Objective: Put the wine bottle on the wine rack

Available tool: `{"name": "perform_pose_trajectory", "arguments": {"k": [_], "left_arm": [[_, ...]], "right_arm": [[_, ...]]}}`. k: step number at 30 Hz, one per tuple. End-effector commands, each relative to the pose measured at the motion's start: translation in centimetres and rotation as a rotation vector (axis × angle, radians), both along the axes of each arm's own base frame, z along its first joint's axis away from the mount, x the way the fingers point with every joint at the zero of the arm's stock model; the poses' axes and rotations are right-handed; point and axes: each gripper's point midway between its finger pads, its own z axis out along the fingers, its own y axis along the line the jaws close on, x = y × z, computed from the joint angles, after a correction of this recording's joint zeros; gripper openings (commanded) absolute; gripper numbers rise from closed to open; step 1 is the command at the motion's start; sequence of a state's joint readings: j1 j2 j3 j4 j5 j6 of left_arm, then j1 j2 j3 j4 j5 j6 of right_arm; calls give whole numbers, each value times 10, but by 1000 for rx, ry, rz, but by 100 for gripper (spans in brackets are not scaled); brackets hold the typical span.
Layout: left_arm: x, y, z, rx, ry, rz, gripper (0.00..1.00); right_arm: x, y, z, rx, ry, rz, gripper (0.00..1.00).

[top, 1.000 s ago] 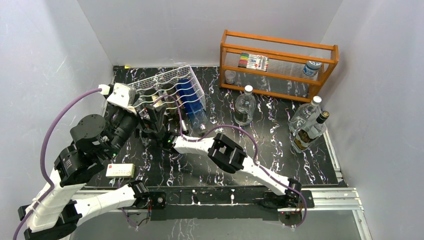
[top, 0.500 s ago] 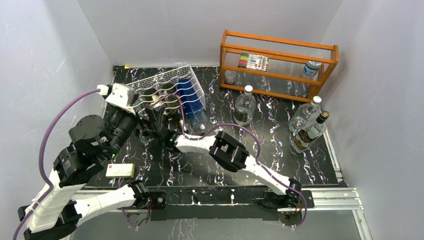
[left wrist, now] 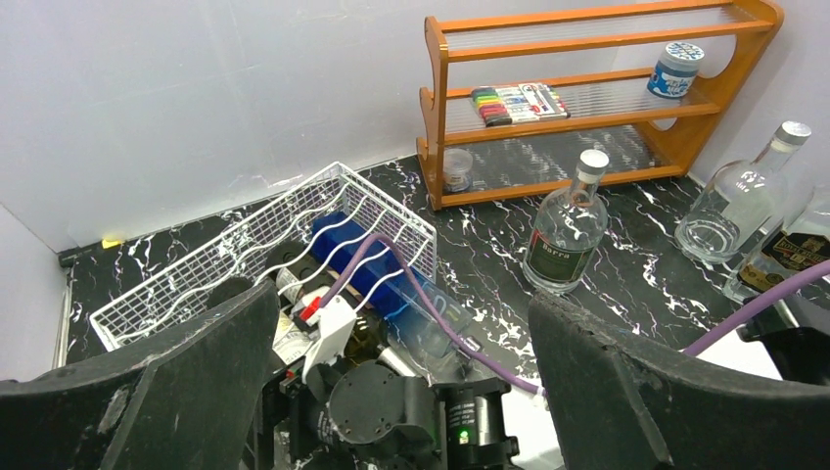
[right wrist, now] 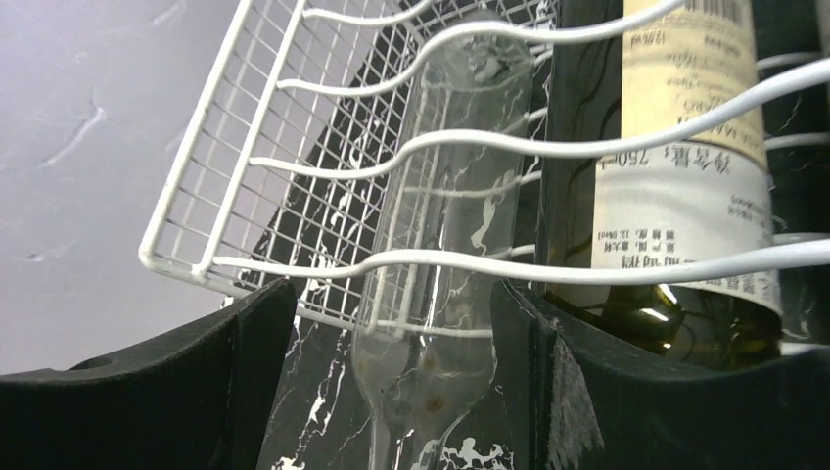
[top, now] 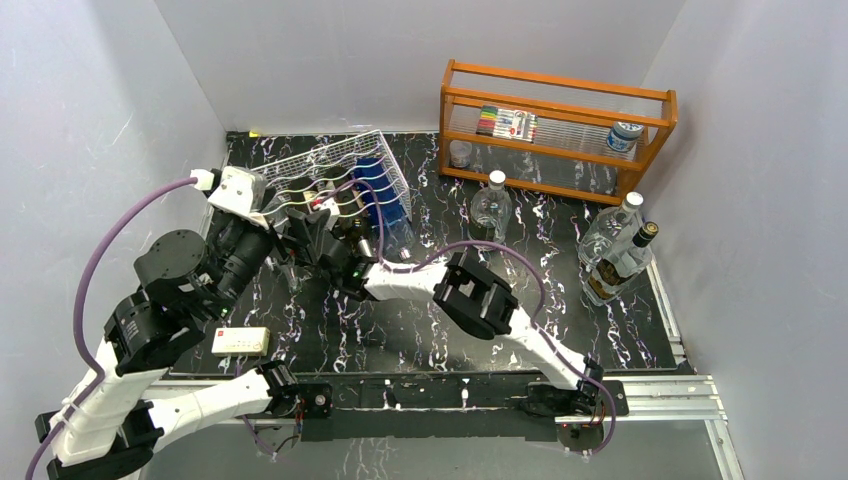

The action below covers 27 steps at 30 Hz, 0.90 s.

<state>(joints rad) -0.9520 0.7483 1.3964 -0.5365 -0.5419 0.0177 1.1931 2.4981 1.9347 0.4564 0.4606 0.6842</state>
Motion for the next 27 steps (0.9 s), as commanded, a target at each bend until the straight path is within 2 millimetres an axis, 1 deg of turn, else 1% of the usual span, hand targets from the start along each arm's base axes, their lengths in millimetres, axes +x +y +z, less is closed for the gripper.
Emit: {"name": "perform_pose_trajectory", "arguments": {"k": [1, 4, 7, 10, 12, 15, 16, 18, 19, 20, 21, 23, 24, 25, 26, 27], "left_arm": [[-7, 10, 21, -50, -37, 0, 98], [-9, 10, 26, -62, -44, -12, 98], [-11, 10, 28, -73, -47, -19, 98], [-11, 8, 27, -80, -48, -26, 98], [-11, 7, 24, -85, -48, -31, 98], [-10, 5, 17, -89, -43, -33, 98], [-10, 4, 14, -91, -39, -32, 98], [-9, 2, 6, -86, -29, -33, 98], [-7, 1, 0, -81, -22, -29, 98], [-7, 0, -5, -81, -14, -27, 98], [-5, -3, -14, -72, 2, -27, 98], [-4, -7, -27, -66, 29, -30, 98], [-3, -9, -35, -65, 44, -28, 98], [-2, -11, -43, -70, 57, -24, 98], [-1, -12, -50, -75, 66, -22, 98], [1, -16, -61, -76, 77, -24, 98]], "right_arm": [[3, -11, 87, 172, -65, -11, 83], [-2, -21, 99, 180, -79, 1, 83], [-9, -40, 111, 172, -100, 3, 82], [-14, -69, 112, 135, -92, -10, 81], [-16, -92, 109, 102, -67, -17, 81], [-23, -131, 104, 31, -46, -19, 81], [-25, -145, 99, -6, -41, -25, 81], [-28, -173, 101, -64, -31, -42, 81], [-29, -190, 106, -90, -30, -49, 81], [-30, -203, 105, -134, -18, -49, 81], [-29, -219, 102, -186, -2, -59, 81], [-26, -254, 98, -284, 25, -99, 81], [-24, -273, 97, -326, 36, -124, 82], [-24, -295, 91, -388, 59, -142, 82], [-23, -314, 93, -421, 74, -164, 82], [-21, -335, 101, -437, 79, -197, 81]]}}
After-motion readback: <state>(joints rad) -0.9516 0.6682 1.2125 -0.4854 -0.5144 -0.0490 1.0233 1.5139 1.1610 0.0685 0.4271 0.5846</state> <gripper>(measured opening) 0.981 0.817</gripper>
